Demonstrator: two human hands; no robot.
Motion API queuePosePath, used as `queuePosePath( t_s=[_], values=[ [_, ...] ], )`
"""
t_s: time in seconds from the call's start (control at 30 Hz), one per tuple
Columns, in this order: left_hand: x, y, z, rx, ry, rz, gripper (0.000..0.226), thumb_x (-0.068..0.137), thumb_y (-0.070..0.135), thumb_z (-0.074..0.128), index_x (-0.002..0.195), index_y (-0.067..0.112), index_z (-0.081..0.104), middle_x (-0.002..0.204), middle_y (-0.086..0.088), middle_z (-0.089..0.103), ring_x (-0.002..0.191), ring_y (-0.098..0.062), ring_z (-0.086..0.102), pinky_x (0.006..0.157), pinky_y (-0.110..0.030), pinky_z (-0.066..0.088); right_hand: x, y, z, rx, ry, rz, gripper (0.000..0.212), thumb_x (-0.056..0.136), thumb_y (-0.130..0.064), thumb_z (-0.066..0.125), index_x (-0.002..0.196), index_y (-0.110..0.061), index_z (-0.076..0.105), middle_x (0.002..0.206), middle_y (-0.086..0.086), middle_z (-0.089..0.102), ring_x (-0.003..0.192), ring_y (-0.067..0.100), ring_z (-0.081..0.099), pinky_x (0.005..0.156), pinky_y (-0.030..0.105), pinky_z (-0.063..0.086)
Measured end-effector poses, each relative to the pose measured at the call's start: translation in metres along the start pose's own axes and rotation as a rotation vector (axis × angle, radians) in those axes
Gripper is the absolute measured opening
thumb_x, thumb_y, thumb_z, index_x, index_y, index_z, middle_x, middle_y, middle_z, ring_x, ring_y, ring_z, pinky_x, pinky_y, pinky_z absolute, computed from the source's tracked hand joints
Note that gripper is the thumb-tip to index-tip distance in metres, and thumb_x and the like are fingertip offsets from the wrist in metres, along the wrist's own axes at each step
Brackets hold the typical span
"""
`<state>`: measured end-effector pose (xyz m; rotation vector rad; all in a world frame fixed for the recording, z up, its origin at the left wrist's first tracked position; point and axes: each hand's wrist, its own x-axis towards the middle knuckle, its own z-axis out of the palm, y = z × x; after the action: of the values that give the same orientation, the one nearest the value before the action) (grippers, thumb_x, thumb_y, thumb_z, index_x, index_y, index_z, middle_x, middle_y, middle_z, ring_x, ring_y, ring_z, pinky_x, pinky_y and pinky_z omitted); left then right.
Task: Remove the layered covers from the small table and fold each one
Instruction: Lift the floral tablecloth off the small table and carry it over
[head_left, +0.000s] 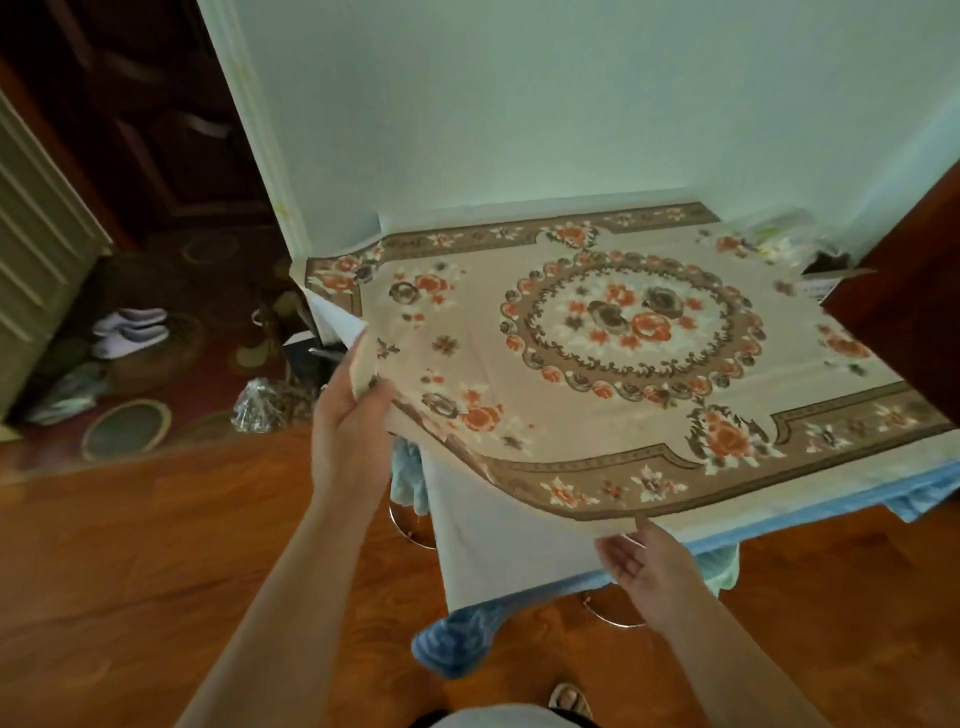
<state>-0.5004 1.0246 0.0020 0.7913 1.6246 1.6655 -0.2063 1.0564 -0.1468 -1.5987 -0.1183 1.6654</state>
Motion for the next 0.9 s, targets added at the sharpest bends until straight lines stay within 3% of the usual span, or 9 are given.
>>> queuePosePath(
  t_s=[0.17,0.3,0.37,0.47,0.57,0.63,0.7,0.8,0.9],
  values=[
    [-0.006,-0.048,0.152,0.588,-0.669,0.17,0.064,0.1,0.01,0.042,0.155,0.041,0.034,0.122,-0.012,0.071,0.079,-0.015,0.067,0.076,-0.034,0.053,0.008,-0.042,-0.034,-0.06,-0.057,0.043,0.025,0.1,-0.018,0.059,0.119,-0.002,0.055,0.116,0.028,0.063,0.105,0.04,0.063,0.102,0.05,0.05],
    [-0.063,-0.118,0.217,1.125,-1.213,0.162,0.082,0.102,0.045,0.047,0.161,0.031,-0.008,0.151,-0.007,0.05,0.14,-0.03,0.044,0.122,-0.052,0.02,0.017,-0.065,-0.076,-0.123,-0.113,0.109,0.02,0.096,-0.013,0.062,0.114,-0.003,0.062,0.116,0.024,0.066,0.112,0.043,0.063,0.105,0.051,0.047],
    [-0.09,-0.142,0.215,1.063,-1.107,0.043,0.081,0.1,0.053,0.05,0.162,0.031,0.002,0.154,0.001,0.044,0.143,-0.024,0.037,0.122,-0.046,0.022,0.031,-0.076,-0.095,-0.116,-0.098,0.121,0.022,0.098,-0.014,0.06,0.118,-0.004,0.057,0.119,0.022,0.062,0.114,0.041,0.061,0.106,0.052,0.046],
    [-0.124,-0.165,0.184,0.896,-0.432,-0.047,0.051,0.099,0.036,0.057,0.148,0.031,0.042,0.142,0.008,0.046,0.134,-0.014,0.039,0.117,-0.036,0.034,0.054,-0.09,-0.116,-0.089,-0.06,0.126,0.03,0.098,-0.017,0.061,0.125,-0.004,0.053,0.123,0.022,0.063,0.115,0.039,0.061,0.105,0.051,0.048],
    [-0.121,-0.197,0.152,0.648,0.037,-0.658,0.049,0.09,0.038,0.067,0.128,0.008,0.057,0.118,-0.01,0.061,0.109,-0.029,0.058,0.103,-0.046,0.049,0.084,-0.111,-0.137,-0.057,0.016,0.088,0.028,0.1,-0.018,0.057,0.125,-0.004,0.058,0.119,0.022,0.066,0.112,0.036,0.063,0.096,0.046,0.053],
    [-0.121,-0.209,0.148,0.282,0.055,-1.102,0.068,0.082,0.049,0.073,0.124,-0.002,0.06,0.109,-0.023,0.067,0.103,-0.04,0.065,0.103,-0.053,0.051,0.103,-0.127,-0.148,-0.032,0.058,0.07,0.03,0.101,-0.02,0.056,0.126,-0.003,0.057,0.118,0.02,0.066,0.106,0.032,0.064,0.091,0.042,0.053],
    [-0.129,-0.208,0.158,0.012,-0.015,-1.284,0.061,0.084,0.047,0.078,0.121,0.003,0.057,0.117,-0.023,0.066,0.109,-0.043,0.065,0.101,-0.053,0.052,0.118,-0.142,-0.154,0.006,0.112,0.04,0.029,0.102,-0.021,0.056,0.125,-0.004,0.055,0.113,0.018,0.064,0.096,0.029,0.062,0.09,0.042,0.05],
    [-0.126,-0.206,0.176,0.028,0.063,-1.119,0.027,0.094,0.017,0.07,0.115,0.004,0.06,0.113,-0.021,0.065,0.1,-0.039,0.065,0.078,-0.049,0.062,0.136,-0.16,-0.164,-0.024,0.223,-0.031,0.018,0.099,-0.017,0.062,0.109,-0.003,0.058,0.106,0.018,0.066,0.088,0.027,0.065,0.088,0.041,0.053],
    [-0.118,-0.2,0.171,0.355,0.059,-0.971,0.029,0.088,0.019,0.069,0.108,-0.002,0.065,0.101,-0.022,0.069,0.092,-0.04,0.068,0.081,-0.052,0.061,0.139,-0.165,-0.168,-0.173,0.286,-0.056,0.011,0.096,-0.01,0.061,0.091,0.0,0.059,0.1,0.025,0.069,0.072,0.026,0.066,0.076,0.037,0.056]
  ],
)
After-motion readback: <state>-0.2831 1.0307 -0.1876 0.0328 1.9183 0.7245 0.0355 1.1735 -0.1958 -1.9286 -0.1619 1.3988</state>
